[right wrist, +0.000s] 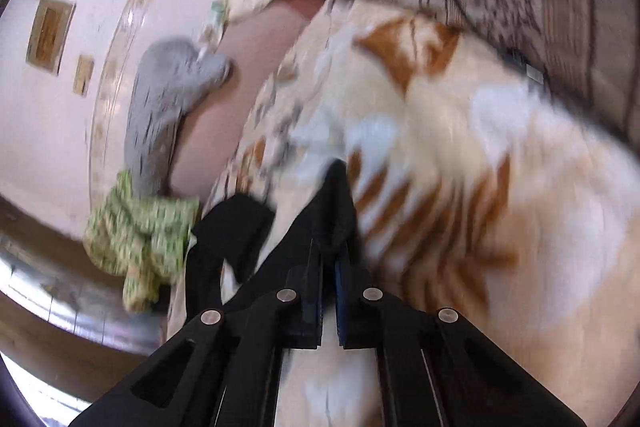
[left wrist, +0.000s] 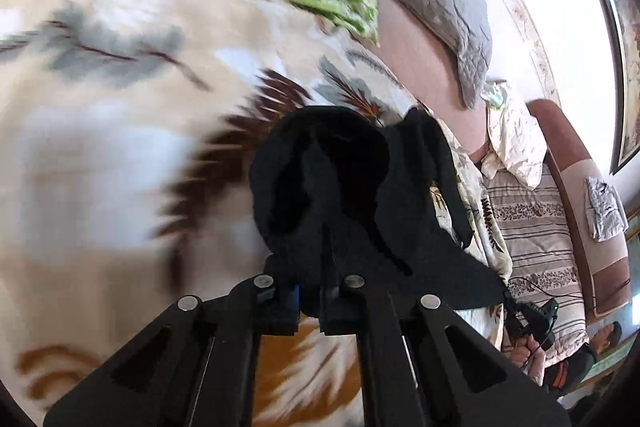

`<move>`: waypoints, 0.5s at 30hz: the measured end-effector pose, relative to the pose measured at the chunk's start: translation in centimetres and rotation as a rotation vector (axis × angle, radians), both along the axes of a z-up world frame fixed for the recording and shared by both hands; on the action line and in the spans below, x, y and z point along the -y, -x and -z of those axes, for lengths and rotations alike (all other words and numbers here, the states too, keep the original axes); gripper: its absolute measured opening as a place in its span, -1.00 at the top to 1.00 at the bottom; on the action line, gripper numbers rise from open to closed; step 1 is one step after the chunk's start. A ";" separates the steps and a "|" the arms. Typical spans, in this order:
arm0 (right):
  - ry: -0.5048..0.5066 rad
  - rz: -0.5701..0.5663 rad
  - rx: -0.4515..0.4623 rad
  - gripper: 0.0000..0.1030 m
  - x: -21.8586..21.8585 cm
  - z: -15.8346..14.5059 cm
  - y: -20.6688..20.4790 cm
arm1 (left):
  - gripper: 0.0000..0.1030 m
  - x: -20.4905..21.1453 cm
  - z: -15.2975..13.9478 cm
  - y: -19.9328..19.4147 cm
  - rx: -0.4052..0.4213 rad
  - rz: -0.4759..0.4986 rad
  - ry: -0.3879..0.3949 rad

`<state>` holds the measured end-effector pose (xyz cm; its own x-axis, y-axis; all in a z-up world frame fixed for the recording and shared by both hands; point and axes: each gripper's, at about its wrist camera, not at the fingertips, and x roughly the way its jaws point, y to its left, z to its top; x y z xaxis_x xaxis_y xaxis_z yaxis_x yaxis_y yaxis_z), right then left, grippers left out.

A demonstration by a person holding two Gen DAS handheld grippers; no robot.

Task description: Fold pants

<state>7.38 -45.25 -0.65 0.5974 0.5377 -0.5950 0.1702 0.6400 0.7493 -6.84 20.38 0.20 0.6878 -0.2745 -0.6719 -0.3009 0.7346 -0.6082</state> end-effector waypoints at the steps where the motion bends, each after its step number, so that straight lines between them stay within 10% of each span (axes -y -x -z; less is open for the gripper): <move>1: -0.012 -0.033 -0.022 0.94 -0.4 0.2 0.7 | 0.93 -1.5 -0.3 1.5 -0.009 -0.019 0.009; 10: 0.089 -0.242 -0.151 0.92 -3.9 1.5 4.5 | 0.90 -4.4 0.3 5.2 -0.080 -0.054 -0.071; 15: 0.441 -0.057 -0.036 0.68 -3.4 -2.5 4.1 | 0.27 -3.2 -0.9 5.1 -0.108 -0.121 -0.332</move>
